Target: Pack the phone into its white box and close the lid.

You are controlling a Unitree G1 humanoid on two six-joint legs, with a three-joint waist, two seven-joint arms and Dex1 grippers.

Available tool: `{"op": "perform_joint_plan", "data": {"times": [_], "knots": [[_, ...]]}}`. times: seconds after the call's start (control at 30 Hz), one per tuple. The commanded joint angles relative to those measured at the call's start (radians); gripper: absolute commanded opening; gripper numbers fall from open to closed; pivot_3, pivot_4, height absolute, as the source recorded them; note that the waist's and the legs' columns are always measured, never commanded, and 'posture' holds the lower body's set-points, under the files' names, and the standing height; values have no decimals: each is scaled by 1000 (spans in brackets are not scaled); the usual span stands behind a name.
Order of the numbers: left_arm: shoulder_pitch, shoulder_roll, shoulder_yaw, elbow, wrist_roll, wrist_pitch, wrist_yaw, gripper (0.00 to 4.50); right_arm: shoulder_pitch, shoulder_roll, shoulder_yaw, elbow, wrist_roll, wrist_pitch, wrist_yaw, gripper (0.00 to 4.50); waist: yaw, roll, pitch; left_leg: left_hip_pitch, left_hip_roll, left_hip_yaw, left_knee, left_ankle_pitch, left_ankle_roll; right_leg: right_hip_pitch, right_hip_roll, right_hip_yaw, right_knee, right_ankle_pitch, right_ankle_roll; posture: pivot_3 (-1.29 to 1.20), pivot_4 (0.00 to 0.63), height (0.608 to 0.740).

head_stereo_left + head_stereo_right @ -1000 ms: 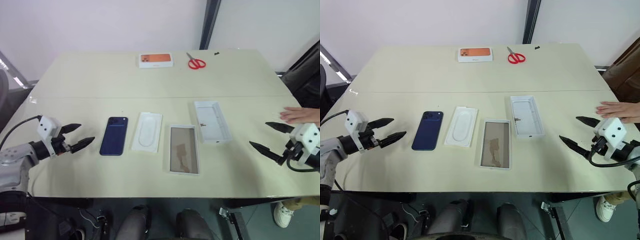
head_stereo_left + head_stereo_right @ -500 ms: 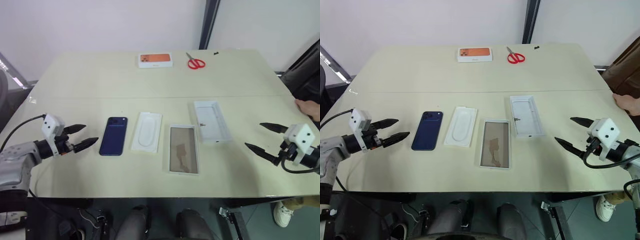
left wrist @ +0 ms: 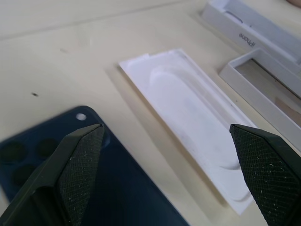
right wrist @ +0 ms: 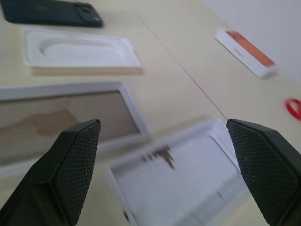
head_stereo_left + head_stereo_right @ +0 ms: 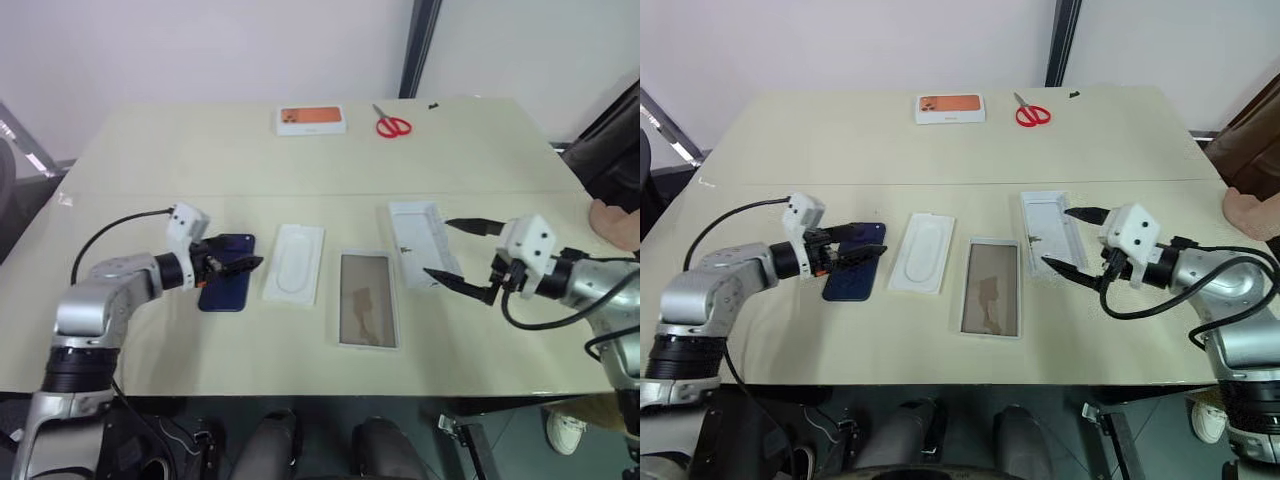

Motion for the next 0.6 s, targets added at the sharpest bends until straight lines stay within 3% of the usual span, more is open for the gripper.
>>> {"op": "perform_joint_plan", "data": {"times": [0.03,0.17,0.37,0.6], "knots": [[-50,-24,-9,-40,-37,131,57,4500,-3,10,-13,1,-2,-18,-9,4488,1,0,0,0,0,0,0,0,0,0,0,0,0,0,0,0,150,734],[-71,-30,-35,-46,-21,245,122,4500,5,21,-10,-3,-3,-22,-12,4488,-2,0,0,0,0,0,1,0,0,1,0,0,1,0,0,0,150,734],[-112,-66,36,-23,-109,416,154,4500,15,29,-10,1,-20,-43,-16,4488,-3,0,0,0,0,0,1,0,0,0,1,0,2,0,0,0,150,734],[-178,-220,169,50,-163,579,290,4500,7,32,-9,3,-33,-53,-23,4488,0,-1,1,0,0,-1,2,0,-1,0,1,-1,2,0,0,0,150,734]]}}
